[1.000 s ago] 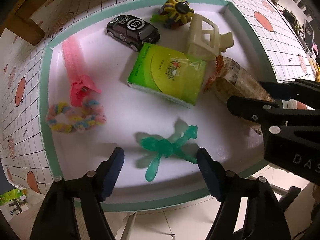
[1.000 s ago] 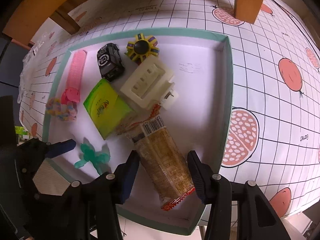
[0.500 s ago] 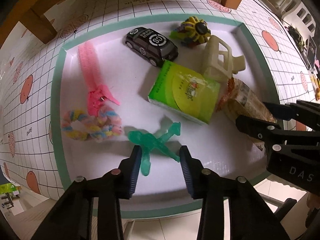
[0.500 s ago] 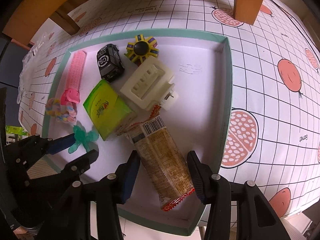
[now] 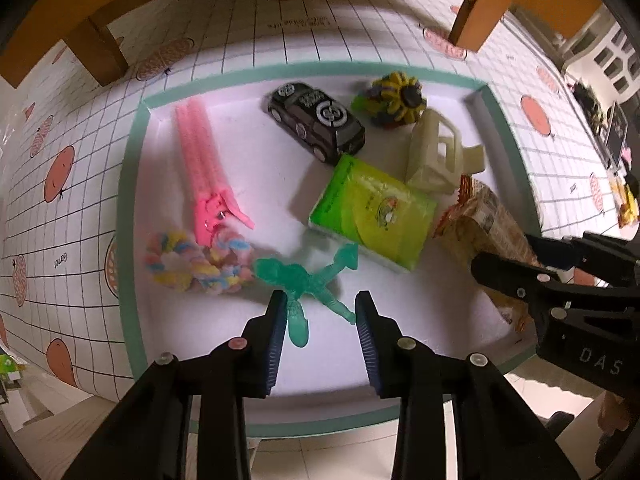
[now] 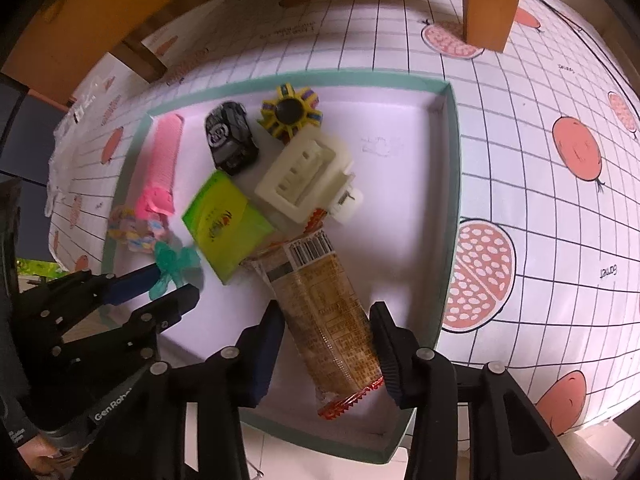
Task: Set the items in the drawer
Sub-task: 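Carry the snack bag and green toy up into the open drawer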
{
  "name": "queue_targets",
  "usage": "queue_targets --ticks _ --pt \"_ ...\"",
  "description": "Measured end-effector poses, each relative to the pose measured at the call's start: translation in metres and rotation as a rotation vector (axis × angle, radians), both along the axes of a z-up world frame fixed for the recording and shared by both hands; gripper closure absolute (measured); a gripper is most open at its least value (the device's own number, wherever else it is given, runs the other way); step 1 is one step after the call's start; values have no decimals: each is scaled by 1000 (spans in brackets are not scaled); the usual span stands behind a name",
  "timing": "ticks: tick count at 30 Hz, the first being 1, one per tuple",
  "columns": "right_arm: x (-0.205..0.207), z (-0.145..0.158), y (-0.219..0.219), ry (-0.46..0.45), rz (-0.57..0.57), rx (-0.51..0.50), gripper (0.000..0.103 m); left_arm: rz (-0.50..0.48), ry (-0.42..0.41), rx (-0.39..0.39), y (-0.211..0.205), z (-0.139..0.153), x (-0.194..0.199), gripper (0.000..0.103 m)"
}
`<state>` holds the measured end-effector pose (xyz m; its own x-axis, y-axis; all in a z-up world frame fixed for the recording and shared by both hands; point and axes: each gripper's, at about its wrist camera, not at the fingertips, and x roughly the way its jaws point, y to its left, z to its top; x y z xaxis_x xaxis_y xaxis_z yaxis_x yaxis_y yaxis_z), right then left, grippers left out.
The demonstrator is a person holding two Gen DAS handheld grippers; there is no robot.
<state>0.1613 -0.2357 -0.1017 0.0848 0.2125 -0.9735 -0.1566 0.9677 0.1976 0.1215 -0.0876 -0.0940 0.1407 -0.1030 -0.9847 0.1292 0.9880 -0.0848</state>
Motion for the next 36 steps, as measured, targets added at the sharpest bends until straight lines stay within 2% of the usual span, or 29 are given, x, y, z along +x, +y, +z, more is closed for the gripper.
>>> queue_targets --ticks 7,13,16,18,23,29,32,36 --pt "-5 28 -6 -63 -7 64 57 29 -72 -35 10 29 7 67" --pt "-9 62 -14 -175 -21 116 57 61 -210 -56 18 65 -1 67" --pt "-12 91 -12 -272 -23 144 57 97 -288 -85 20 95 -6 67" --pt "-15 109 -12 -323 -21 163 57 108 -356 -132 27 125 -8 67" --pt "-21 173 -16 -482 -17 252 57 113 -534 -174 36 195 -12 67" --pt "-16 247 -11 -668 7 304 57 92 -733 -187 46 278 -5 67" --pt "-5 276 -12 -748 -4 297 57 114 -787 -187 50 297 10 67" --pt "16 297 -12 -809 -20 291 57 143 -803 -184 51 292 37 67"
